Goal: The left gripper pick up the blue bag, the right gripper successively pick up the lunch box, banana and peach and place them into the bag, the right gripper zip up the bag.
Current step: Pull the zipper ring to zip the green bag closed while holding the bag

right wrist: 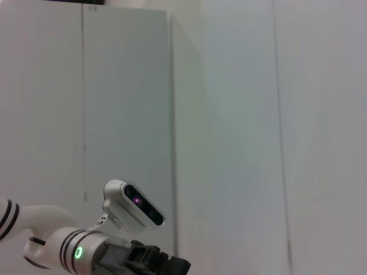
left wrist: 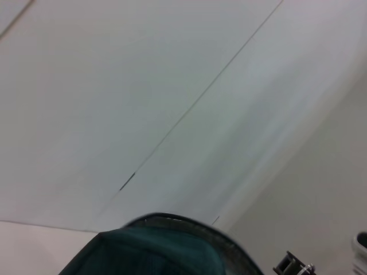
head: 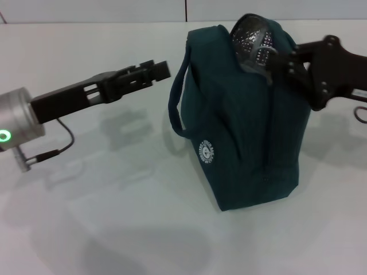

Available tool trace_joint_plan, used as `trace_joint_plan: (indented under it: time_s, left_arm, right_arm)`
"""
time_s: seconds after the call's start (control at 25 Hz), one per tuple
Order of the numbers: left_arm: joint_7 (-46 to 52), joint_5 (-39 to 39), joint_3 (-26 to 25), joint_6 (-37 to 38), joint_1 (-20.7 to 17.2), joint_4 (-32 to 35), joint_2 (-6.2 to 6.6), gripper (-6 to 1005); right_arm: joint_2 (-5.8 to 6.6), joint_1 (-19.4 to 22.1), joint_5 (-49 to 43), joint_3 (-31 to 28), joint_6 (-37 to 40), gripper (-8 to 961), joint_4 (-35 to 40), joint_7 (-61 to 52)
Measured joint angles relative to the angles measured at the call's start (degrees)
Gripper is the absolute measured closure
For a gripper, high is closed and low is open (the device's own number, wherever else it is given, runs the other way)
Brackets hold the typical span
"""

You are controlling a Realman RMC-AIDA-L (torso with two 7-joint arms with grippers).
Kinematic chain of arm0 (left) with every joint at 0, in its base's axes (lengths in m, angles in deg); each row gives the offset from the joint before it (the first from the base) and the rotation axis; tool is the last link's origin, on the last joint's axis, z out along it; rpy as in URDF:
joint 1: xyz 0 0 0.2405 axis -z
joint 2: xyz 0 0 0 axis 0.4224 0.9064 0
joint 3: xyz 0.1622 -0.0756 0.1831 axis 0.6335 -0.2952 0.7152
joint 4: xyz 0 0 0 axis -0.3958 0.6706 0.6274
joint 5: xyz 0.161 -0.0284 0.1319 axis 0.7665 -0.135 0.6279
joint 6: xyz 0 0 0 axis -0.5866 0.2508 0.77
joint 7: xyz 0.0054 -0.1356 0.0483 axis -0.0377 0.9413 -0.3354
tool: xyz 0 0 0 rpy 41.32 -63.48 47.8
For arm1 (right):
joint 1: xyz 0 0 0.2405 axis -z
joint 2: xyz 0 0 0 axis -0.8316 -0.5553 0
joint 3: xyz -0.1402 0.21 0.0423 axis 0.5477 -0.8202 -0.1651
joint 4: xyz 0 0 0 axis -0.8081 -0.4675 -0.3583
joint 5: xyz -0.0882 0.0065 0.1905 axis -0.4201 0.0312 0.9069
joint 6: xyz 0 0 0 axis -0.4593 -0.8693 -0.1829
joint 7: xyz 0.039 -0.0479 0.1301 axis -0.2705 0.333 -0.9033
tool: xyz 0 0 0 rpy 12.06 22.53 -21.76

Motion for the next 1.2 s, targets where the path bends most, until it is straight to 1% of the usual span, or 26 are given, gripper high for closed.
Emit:
trace_joint_plan:
  time_s: [0.12, 0.2, 0.28, 0.4, 0.52, 0.64, 0.76, 0.88, 0.92, 0.96, 1.12, 1.2]
  left_arm:
    - [-0.3, -0.3, -0.1, 1.2, -1.4, 0.1, 1.09, 116]
    - [-0.4, -0.3, -0.1, 1.6, -2.3, 0.1, 1.78, 116]
    - [-0.4, -0.3, -0.1, 1.6, -2.8, 0.1, 2.17, 116]
    - [-0.4, -0.3, -0.5, 1.8, -3.6, 0.2, 2.85, 116]
    - [-0.4, -0.1, -1.4, 2.3, -4.6, 0.2, 3.62, 115]
    - [-0.3, 0.4, -1.5, 3.0, -5.1, 0.2, 4.00, 115]
    - [-0.2, 1.3, -1.1, 3.3, -5.0, 0.1, 4.07, 115]
    - [0.0, 3.0, -1.1, 3.3, -3.8, -0.1, 3.84, 116]
    - [0.1, 3.9, -1.1, 3.1, -2.5, -0.4, 3.37, 116]
    - [0.1, 3.9, -1.1, 3.1, -2.5, -0.4, 3.37, 116]
    - [1.6, 6.1, -1.1, 1.9, -0.1, -0.5, 2.39, 118]
    - [2.7, 7.6, -1.2, 0.8, 0.9, -0.6, 2.13, 120]
  right_arm:
    - [-0.13, -2.3, 0.1, 2.5, -0.4, 942, -1.0, 0.0]
    - [-0.42, -3.5, 0.6, 5.4, -1.1, 942, -1.2, 0.0]
    - [-0.54, -4.3, 2.4, 8.4, -2.0, 942, -1.2, 0.0]
    - [-0.57, -5.2, 7.3, 13.5, -3.4, 941, -1.2, 0.1]
    - [-0.59, -6.0, 9.7, 15.7, -4.8, 941, -1.2, 0.3]
    - [-0.59, -6.0, 10.5, 16.9, -5.9, 941, -1.2, 0.3]
    - [-0.59, -5.6, 10.6, 17.4, -6.4, 941, -1.3, 0.3]
    - [-0.59, -5.9, 10.7, 17.6, -6.6, 941, -2.0, 0.3]
    - [-0.59, -6.0, 10.7, 17.6, -6.6, 941, -2.2, 0.3]
    - [-0.59, -6.1, 10.8, 17.6, -6.6, 941, -2.4, 0.3]
    - [-0.59, -6.0, 10.9, 17.7, -6.5, 941, -2.6, 0.4]
    - [-0.58, -5.9, 11.2, 17.7, -6.3, 940, -2.6, 0.4]
